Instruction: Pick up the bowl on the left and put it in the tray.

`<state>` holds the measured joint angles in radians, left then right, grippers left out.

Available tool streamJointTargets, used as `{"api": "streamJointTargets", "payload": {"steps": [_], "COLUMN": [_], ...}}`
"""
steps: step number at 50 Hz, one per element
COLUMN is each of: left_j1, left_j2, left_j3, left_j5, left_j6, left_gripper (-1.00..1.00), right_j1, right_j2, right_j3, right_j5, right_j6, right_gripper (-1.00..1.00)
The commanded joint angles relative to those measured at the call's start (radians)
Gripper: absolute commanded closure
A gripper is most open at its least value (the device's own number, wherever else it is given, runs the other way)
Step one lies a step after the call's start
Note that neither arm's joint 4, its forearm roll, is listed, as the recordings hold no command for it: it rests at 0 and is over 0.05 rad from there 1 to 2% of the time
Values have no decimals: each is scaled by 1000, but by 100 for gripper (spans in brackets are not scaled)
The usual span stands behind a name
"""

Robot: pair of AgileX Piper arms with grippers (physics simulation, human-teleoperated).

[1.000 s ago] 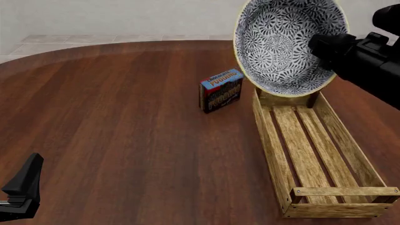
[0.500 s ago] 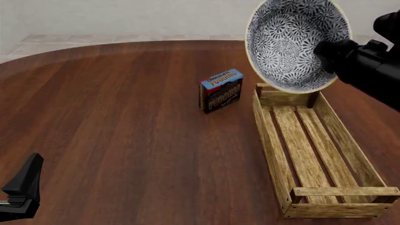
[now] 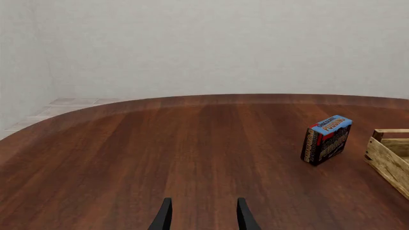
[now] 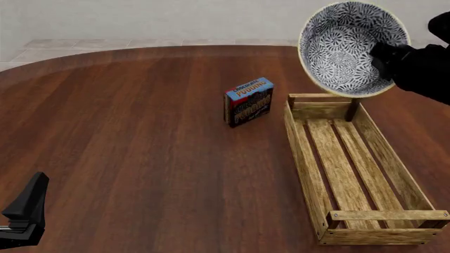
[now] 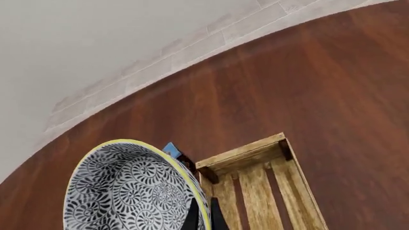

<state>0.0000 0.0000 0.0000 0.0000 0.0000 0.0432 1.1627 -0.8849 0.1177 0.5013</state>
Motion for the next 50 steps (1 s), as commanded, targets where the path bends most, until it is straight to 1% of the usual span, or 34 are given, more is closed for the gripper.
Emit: {"api": "streamJointTargets", "payload": {"steps": [1, 2, 3, 4, 5, 6, 9, 10, 12, 14, 15, 16, 17, 18, 19, 21, 22, 23, 25, 26, 27, 31, 32, 33, 34, 35, 38, 41, 44, 45, 46, 48, 49, 50], "left_j1": [0, 0, 0, 0, 0, 0, 0, 0, 0, 0, 0, 0, 0, 0, 0, 0, 0, 0, 0, 0, 0, 0, 0, 0, 0, 0, 0, 0, 0, 0, 0, 0, 0, 0], "left_j2": [0, 0, 0, 0, 0, 0, 0, 0, 0, 0, 0, 0, 0, 0, 0, 0, 0, 0, 0, 0, 0, 0, 0, 0, 0, 0, 0, 0, 0, 0, 0, 0, 0, 0], "left_j3": [0, 0, 0, 0, 0, 0, 0, 0, 0, 0, 0, 0, 0, 0, 0, 0, 0, 0, 0, 0, 0, 0, 0, 0, 0, 0, 0, 0, 0, 0, 0, 0, 0, 0], "left_j5": [0, 0, 0, 0, 0, 0, 0, 0, 0, 0, 0, 0, 0, 0, 0, 0, 0, 0, 0, 0, 0, 0, 0, 0, 0, 0, 0, 0, 0, 0, 0, 0, 0, 0], "left_j6": [0, 0, 0, 0, 0, 0, 0, 0, 0, 0, 0, 0, 0, 0, 0, 0, 0, 0, 0, 0, 0, 0, 0, 0, 0, 0, 0, 0, 0, 0, 0, 0, 0, 0], "left_gripper": [-100, -100, -100, -100, -100, -100, -100, -100, -100, -100, -100, -100, -100, -100, -100, -100, -100, -100, -100, -100, -100, -100, -100, -100, -100, -100, -100, -100, -100, -100, -100, -100, -100, -100], "right_j1": [-30, -13, -27, -12, -8, 13, 11, 35, 31, 65, 50, 70, 72, 72, 59, 82, 60, 58, 54, 57, 58, 48, 38, 14, 26, 19, 12, 5, 5, 4, 15, 3, 9, 2], "right_j2": [40, 42, 39, 39, 38, 36, 32, 37, 38, 41, 41, 45, 45, 45, 47, 47, 47, 48, 47, 44, 44, 49, 50, 50, 48, 48, 52, 49, 47, 48, 49, 48, 51, 54], "right_j3": [-7, -1, -7, -7, -8, -3, -14, -8, -19, -5, -11, 2, 6, 6, 4, 20, 14, 13, 22, 20, 25, 32, 28, 21, 32, 32, 35, 39, 42, 39, 52, 47, 55, 55], "right_j5": [50, 50, 53, 58, 62, 64, 79, 81, 92, 89, 91, 87, 85, 85, 85, 80, 84, 87, 83, 89, 87, 90, 95, 104, 97, 102, 105, 106, 116, 122, 118, 125, 123, 125], "right_j6": [72, 82, 65, 68, 71, 90, 78, 97, 82, 119, 105, 131, 137, 137, 123, 150, 137, 133, 148, 140, 149, 145, 130, 102, 116, 103, 89, 92, 86, 76, 102, 78, 93, 86], "right_gripper": [100, 100, 100, 100, 100, 100, 100, 100, 100, 100, 100, 100, 100, 100, 100, 100, 100, 100, 100, 100, 100, 100, 100, 100, 100, 100, 100, 100, 100, 100, 100, 100, 100, 100]}}
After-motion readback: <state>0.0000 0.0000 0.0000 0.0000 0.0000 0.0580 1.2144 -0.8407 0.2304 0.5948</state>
